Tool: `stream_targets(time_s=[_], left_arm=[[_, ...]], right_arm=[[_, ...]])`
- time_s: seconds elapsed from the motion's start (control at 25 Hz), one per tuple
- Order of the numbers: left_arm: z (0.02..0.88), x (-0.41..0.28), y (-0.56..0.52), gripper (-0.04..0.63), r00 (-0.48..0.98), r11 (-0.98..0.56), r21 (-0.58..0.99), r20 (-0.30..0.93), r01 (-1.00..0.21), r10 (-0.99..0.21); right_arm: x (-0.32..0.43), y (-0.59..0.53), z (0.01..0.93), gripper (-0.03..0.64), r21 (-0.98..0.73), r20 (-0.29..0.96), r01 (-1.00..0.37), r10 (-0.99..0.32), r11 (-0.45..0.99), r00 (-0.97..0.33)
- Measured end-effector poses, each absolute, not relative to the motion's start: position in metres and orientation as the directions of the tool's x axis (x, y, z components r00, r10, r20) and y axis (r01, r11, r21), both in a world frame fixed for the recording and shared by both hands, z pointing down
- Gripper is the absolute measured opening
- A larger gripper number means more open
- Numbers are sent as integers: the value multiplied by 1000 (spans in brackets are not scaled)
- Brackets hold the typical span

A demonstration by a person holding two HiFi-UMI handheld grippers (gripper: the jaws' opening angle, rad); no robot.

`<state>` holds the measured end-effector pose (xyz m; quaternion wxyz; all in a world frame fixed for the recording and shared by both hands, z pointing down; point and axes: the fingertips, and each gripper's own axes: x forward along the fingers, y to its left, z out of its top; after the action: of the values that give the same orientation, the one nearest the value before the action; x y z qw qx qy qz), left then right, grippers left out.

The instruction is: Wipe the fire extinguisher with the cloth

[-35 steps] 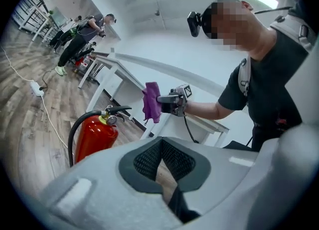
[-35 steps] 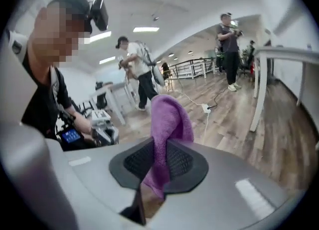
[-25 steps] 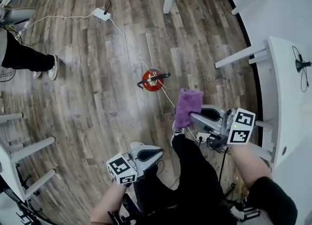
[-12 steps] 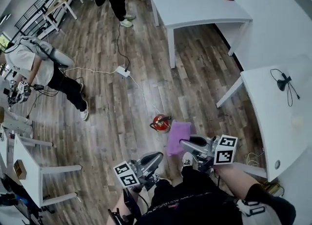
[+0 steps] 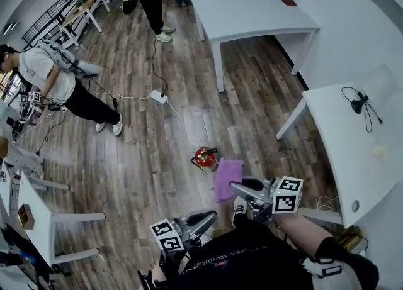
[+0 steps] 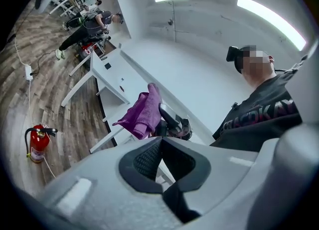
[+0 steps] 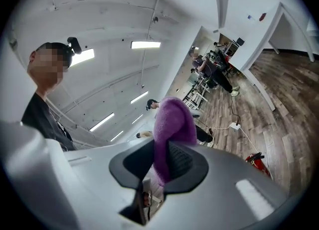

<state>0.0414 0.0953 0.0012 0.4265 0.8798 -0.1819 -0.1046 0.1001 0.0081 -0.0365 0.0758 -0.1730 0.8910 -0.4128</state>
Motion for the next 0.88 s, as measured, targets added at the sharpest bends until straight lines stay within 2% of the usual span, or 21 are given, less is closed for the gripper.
stream_targets(time_s=[0.6, 0.88], left_arm=[[-13, -84, 234, -2, 940, -582, 780, 25, -231, -341], [-14, -105, 265, -2, 944, -576, 793, -2, -199, -329]], right_arm=[[5, 182, -43, 57, -807, 19, -332, -541, 488, -841], [-9, 229, -39, 57, -811, 47, -364, -569, 458, -821]])
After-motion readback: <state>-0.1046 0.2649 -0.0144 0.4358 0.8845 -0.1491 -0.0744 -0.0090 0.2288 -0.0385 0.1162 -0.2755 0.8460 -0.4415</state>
